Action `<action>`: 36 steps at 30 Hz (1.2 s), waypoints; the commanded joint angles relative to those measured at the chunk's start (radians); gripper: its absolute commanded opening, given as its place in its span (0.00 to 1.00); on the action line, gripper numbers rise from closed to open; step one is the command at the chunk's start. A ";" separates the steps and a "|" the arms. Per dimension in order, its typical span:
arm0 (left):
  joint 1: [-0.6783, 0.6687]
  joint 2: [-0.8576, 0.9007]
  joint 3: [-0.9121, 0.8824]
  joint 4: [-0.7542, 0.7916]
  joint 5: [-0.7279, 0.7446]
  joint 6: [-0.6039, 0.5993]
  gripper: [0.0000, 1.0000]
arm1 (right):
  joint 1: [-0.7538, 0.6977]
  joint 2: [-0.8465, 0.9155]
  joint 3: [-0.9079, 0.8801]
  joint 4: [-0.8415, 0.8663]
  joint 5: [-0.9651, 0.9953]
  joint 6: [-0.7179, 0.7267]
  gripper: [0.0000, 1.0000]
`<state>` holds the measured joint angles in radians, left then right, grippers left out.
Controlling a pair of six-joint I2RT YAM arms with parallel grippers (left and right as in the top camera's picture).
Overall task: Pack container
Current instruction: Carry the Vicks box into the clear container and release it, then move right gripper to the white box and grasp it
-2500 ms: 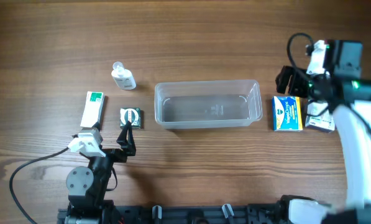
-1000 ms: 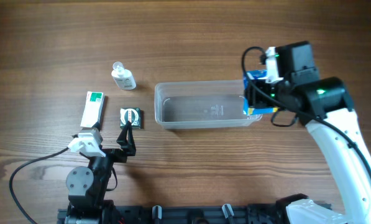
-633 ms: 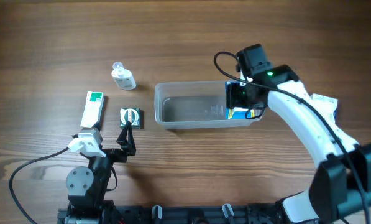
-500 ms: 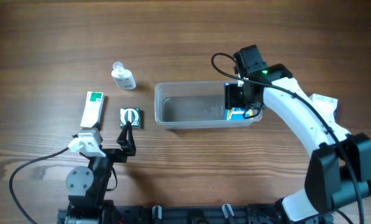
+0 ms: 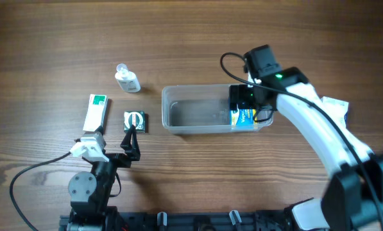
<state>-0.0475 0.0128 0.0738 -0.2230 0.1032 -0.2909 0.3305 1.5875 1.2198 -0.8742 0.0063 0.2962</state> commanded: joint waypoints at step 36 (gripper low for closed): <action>0.007 -0.010 -0.005 0.003 0.004 -0.005 1.00 | -0.808 0.238 -0.114 0.203 -0.034 -0.220 0.84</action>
<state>-0.0475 0.0128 0.0738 -0.2230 0.1032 -0.2909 -0.4770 1.8011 1.1057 -0.6693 0.0128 0.0338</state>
